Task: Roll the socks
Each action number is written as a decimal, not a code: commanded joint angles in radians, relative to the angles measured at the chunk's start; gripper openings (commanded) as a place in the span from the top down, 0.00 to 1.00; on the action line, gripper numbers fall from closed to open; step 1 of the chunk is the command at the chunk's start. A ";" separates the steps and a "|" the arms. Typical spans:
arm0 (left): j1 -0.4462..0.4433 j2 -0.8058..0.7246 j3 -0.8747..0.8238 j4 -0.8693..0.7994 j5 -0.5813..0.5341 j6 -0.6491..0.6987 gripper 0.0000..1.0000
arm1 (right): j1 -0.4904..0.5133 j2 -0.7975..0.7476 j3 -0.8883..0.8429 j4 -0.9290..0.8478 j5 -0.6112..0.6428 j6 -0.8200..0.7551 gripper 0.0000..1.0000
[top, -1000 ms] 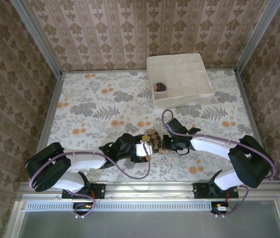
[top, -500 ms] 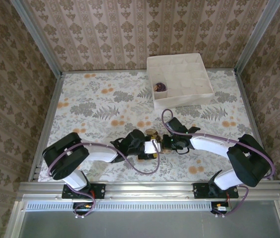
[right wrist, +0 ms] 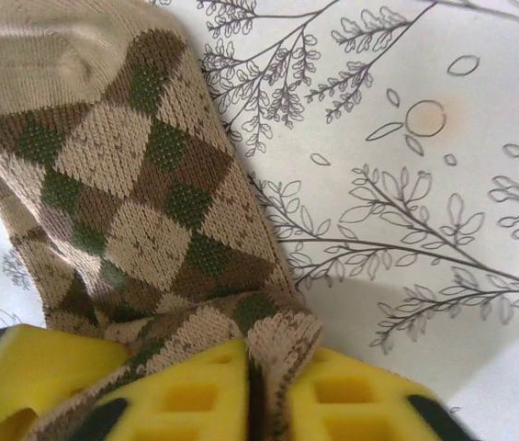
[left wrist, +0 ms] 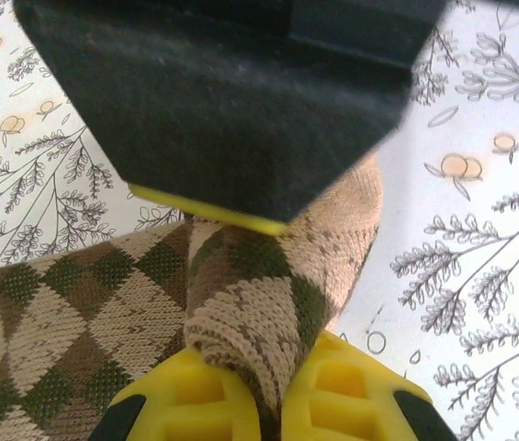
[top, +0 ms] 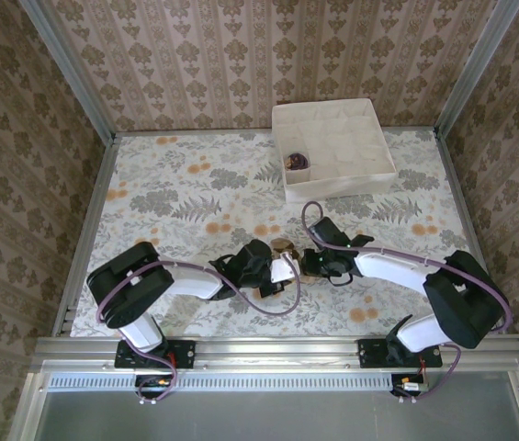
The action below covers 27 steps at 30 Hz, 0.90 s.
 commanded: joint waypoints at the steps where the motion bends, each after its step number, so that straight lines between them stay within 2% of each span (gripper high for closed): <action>1: -0.002 0.010 -0.018 0.075 -0.033 -0.143 1.00 | 0.002 -0.063 -0.042 -0.060 0.046 -0.003 0.74; 6: 0.043 0.047 -0.043 0.190 -0.002 -0.301 1.00 | -0.004 -0.156 -0.064 -0.056 0.072 -0.002 0.56; 11: 0.080 0.058 -0.137 0.360 -0.015 -0.429 1.00 | -0.014 -0.252 -0.100 -0.017 0.063 -0.048 0.46; 18: 0.087 0.045 -0.243 0.479 -0.027 -0.520 1.00 | -0.026 -0.319 -0.156 0.126 -0.029 -0.133 0.39; 27: 0.140 0.075 -0.225 0.488 0.061 -0.550 1.00 | -0.032 -0.242 -0.192 0.318 -0.121 -0.140 0.37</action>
